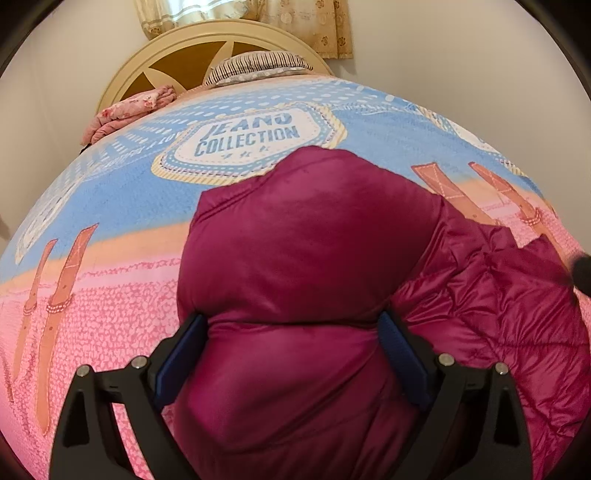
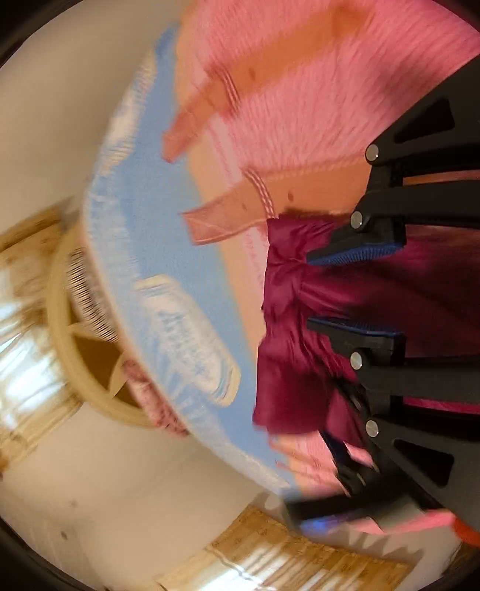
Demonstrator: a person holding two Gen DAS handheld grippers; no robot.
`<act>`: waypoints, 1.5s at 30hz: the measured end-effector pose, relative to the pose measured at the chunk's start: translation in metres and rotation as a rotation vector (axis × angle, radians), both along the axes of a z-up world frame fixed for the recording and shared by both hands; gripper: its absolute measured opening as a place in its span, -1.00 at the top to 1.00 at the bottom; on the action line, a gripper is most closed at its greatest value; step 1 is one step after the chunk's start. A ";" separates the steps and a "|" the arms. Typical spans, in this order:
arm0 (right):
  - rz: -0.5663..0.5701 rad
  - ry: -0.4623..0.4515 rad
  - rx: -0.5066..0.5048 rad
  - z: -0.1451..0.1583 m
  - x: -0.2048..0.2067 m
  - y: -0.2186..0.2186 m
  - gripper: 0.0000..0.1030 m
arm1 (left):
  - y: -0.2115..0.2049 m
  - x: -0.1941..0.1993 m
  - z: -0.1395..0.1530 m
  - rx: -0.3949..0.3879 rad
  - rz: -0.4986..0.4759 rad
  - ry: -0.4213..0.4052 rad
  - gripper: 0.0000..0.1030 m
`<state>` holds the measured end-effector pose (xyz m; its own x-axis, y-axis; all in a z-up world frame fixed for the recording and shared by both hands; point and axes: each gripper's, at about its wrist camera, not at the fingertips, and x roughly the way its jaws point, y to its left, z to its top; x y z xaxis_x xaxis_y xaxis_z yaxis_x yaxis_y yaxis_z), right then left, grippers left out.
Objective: Fold large clothes
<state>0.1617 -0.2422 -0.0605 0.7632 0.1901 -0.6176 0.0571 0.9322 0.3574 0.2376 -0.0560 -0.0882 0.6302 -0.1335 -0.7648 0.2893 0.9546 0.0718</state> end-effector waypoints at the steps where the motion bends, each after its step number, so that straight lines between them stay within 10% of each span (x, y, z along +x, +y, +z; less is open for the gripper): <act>1: 0.021 -0.006 -0.002 0.004 -0.014 0.006 0.43 | 0.000 0.000 0.000 0.001 0.000 -0.001 -0.89; 13: 0.034 0.113 0.171 -0.062 -0.040 0.009 0.44 | 0.005 0.007 0.013 -0.032 -0.038 0.080 -0.88; 27: 0.057 0.080 0.147 -0.068 -0.052 0.013 0.44 | -0.029 0.061 0.013 0.069 -0.057 0.034 -1.00; 45: 0.035 0.027 0.142 -0.028 -0.089 0.004 0.42 | 0.014 -0.018 0.056 0.160 -0.120 -0.117 -0.98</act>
